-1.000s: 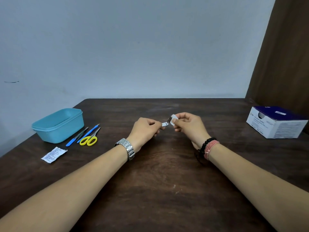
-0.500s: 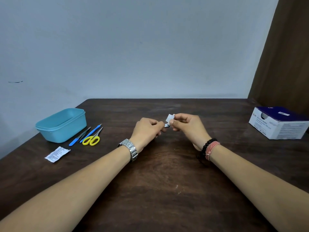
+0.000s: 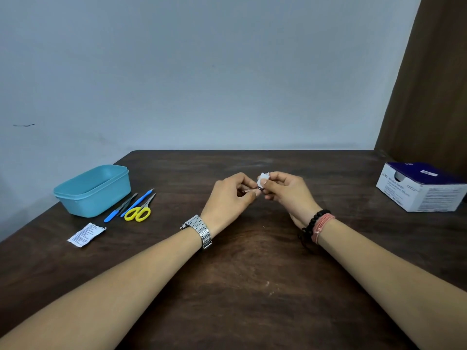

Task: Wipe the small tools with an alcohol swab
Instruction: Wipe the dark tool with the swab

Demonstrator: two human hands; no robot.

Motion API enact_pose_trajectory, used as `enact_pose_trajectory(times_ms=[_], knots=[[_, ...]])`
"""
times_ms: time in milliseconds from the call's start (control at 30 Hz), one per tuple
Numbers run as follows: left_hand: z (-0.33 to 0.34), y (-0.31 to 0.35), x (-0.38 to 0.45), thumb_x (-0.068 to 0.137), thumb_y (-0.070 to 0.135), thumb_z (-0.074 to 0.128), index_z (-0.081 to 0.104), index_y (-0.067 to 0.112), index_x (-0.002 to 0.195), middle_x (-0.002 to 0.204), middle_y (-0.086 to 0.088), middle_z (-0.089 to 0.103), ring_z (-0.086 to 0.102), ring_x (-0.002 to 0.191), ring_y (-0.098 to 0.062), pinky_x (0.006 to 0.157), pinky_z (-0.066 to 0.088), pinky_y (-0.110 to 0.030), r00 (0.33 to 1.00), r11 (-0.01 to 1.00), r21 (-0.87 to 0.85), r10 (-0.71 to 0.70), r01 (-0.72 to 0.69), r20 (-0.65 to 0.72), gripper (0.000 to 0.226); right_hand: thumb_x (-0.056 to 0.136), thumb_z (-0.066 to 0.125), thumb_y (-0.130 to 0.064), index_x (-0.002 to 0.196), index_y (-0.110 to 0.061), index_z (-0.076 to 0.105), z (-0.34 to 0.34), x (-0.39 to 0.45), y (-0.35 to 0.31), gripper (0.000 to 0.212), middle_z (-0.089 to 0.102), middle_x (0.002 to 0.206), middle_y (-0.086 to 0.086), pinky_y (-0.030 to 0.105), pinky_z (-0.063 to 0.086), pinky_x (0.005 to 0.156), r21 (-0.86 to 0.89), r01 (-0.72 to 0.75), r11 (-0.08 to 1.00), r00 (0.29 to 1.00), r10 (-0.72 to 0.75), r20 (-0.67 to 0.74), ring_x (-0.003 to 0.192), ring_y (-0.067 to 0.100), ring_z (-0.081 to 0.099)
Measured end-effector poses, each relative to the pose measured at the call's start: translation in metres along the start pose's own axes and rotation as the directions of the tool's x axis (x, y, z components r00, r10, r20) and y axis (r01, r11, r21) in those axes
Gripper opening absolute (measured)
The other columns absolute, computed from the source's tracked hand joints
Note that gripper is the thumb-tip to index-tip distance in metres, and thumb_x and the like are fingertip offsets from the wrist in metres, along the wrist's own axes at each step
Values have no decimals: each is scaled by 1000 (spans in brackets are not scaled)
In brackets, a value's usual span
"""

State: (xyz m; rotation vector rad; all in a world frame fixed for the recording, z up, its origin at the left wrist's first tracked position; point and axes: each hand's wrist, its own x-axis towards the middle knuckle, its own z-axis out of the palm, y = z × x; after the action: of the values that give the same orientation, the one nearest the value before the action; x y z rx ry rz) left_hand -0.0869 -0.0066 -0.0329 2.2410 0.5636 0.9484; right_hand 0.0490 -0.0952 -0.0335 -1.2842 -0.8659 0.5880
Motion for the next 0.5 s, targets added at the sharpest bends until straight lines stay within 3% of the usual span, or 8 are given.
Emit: enact_pose_trajectory(times_ms=[100, 300, 500], knots=[[0, 0, 0, 84, 26, 76, 69, 17, 95, 86, 9, 73, 68, 82, -1, 80, 56, -30, 998, 999, 10, 53, -53, 21, 16, 93, 60, -4, 93, -12, 72, -1, 1, 1, 14, 67, 77, 3, 20, 53, 65, 3, -20, 1000, 1000, 20, 2, 66, 7, 58], [0, 1, 0, 83, 22, 77, 69, 15, 95, 88, 7, 74, 68, 82, -2, 79, 55, -27, 990, 990, 44, 138, -138, -1, 16, 88, 69, -11, 78, -10, 68, -5, 1, 0, 10, 64, 70, 3, 22, 51, 61, 4, -37, 999, 999, 37, -19, 65, 11, 57], [2, -1, -1, 82, 29, 78, 69, 18, 91, 84, 9, 72, 67, 78, -4, 76, 56, -34, 981, 971, 140, 194, -192, 1, 17, 93, 62, -10, 97, -7, 72, -3, 0, 0, 11, 72, 89, 7, 24, 53, 68, 58, -68, 996, 997, 65, 52, 77, 13, 66]])
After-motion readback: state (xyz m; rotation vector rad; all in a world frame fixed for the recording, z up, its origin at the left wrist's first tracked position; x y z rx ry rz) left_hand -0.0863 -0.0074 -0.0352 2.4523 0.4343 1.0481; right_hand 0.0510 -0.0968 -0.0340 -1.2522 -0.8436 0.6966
